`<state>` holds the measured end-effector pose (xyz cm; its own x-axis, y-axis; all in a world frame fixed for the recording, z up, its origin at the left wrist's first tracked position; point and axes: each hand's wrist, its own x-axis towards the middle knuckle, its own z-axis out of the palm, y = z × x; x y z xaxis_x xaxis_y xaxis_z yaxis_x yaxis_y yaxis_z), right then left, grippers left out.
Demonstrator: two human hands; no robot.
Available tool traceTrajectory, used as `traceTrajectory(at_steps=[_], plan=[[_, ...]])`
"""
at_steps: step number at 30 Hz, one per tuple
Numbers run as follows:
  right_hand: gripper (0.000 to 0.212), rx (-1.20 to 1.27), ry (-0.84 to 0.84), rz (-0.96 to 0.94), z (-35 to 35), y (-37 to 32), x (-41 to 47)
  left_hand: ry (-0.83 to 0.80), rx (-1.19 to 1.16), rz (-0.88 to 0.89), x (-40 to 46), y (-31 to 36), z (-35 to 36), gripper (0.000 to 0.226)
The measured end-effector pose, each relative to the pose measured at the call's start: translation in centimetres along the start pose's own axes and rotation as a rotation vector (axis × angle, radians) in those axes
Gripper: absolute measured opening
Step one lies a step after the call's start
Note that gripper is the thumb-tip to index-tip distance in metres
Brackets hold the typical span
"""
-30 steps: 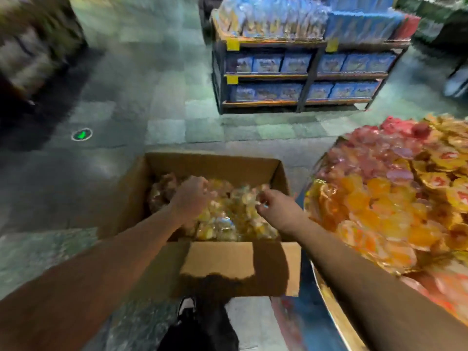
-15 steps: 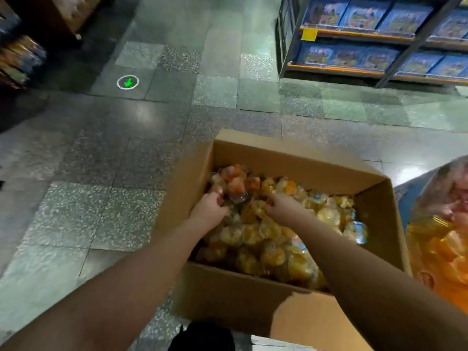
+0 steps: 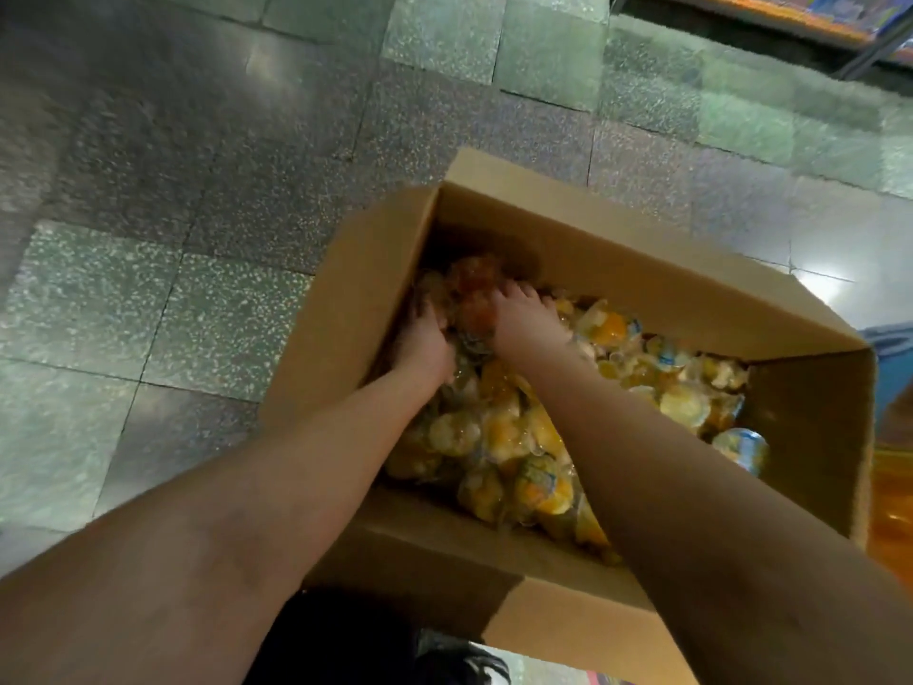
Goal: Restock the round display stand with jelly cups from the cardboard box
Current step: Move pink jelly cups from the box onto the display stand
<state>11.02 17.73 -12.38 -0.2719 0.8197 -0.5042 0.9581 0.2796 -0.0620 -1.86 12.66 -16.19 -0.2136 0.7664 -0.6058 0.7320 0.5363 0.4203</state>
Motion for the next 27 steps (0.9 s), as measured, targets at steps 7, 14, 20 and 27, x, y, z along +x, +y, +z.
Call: traceTrajectory(at_steps=[7,14,20,27], plan=[[0.045,-0.020,0.126,-0.014,1.9,0.2,0.8,0.086,0.049,-0.038,0.5,1.0,0.6,0.063],[0.052,-0.029,0.036,0.149,2.7,1.1,-1.6,0.166,-0.130,0.057,-1.6,0.9,-0.2,0.031],[0.072,0.362,0.116,0.298,1.8,3.3,-7.1,0.091,-0.236,0.266,-7.1,1.4,-2.1,0.027],[0.063,0.775,0.235,0.407,2.5,8.6,-19.0,0.019,-0.258,0.380,-15.5,5.0,-1.6,0.050]])
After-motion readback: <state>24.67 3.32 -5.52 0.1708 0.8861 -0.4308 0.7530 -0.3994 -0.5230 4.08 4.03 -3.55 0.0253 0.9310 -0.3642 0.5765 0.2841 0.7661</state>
